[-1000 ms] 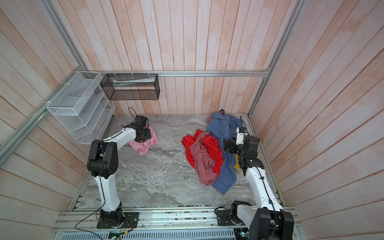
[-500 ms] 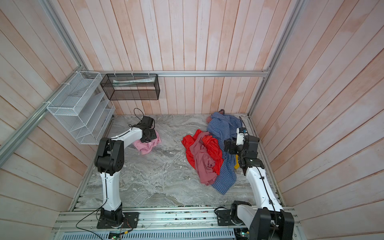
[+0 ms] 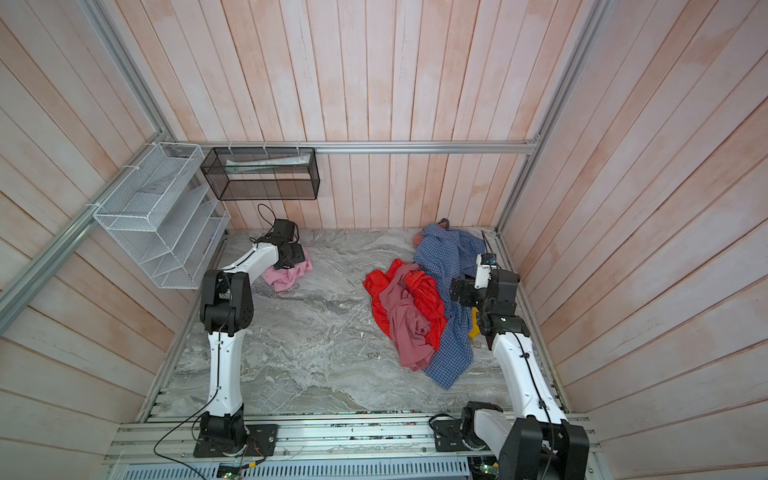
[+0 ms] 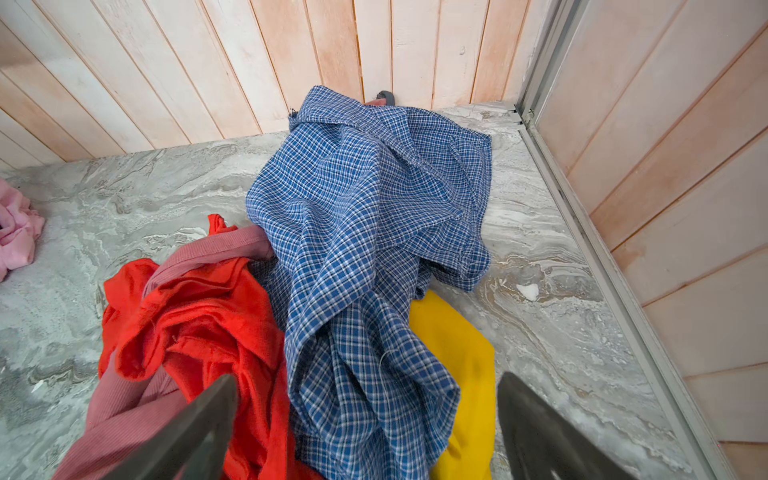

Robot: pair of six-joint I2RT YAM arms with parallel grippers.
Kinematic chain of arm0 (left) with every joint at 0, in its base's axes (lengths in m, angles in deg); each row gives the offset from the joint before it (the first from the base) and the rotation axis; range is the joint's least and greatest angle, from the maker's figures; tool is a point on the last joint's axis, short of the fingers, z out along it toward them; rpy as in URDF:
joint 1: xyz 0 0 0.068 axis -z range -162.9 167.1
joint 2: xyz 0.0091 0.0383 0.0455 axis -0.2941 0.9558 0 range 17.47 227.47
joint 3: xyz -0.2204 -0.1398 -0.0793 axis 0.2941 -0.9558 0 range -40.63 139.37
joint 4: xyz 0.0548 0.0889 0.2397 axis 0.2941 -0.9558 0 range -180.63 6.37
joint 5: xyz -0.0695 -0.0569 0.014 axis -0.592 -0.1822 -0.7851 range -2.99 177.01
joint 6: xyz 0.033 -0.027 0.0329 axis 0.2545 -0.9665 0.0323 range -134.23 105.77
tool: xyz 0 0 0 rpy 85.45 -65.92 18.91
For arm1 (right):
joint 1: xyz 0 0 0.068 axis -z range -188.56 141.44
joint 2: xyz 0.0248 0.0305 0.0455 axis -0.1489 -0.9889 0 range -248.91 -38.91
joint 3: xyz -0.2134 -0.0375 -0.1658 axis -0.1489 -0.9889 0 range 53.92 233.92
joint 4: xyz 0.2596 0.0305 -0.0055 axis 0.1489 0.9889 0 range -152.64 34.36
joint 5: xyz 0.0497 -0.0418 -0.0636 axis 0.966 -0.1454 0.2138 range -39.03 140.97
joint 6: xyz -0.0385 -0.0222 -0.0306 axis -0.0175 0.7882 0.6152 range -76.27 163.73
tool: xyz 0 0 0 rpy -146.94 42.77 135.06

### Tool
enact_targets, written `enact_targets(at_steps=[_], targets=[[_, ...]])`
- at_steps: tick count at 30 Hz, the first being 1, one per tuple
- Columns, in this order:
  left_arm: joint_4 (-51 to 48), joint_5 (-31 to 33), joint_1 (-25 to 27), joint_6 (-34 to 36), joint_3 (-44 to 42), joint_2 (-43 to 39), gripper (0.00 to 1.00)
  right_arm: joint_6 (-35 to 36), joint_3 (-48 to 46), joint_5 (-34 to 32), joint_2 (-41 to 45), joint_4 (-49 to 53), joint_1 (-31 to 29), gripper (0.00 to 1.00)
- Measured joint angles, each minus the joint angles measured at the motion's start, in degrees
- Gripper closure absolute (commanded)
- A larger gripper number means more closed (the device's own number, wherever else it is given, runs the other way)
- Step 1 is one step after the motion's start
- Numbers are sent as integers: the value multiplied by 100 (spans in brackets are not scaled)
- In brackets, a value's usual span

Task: Pick out a specific cloth from the pile
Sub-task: 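Open the left gripper to release the pink shirt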

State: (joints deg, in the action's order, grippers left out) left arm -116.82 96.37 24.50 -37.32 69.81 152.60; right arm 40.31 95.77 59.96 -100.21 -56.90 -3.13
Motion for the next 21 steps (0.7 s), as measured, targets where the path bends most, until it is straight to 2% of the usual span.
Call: enact_targets(at_steps=[4, 6, 10, 12, 16, 21], targets=[[66, -17, 0, 42, -74, -44, 24, 0, 0, -17, 0, -9, 0, 2], [129, -24, 7, 81, -186, -120, 16, 0, 0, -11, 4, -15, 0, 2], [153, -37, 24, 107, -459, -354, 8, -9, -15, 33, 83, -111, -2, 2], [136, -42, 26, 118, -575, -483, 0, -20, -59, 50, 188, -238, -4, 2], [105, -42, 28, 103, -835, -870, 0, -20, -247, 39, 481, -566, -4, 2], [280, -39, 90, 131, -1235, -1738, 0, -17, -739, -42, 903, -1099, -4, 2]])
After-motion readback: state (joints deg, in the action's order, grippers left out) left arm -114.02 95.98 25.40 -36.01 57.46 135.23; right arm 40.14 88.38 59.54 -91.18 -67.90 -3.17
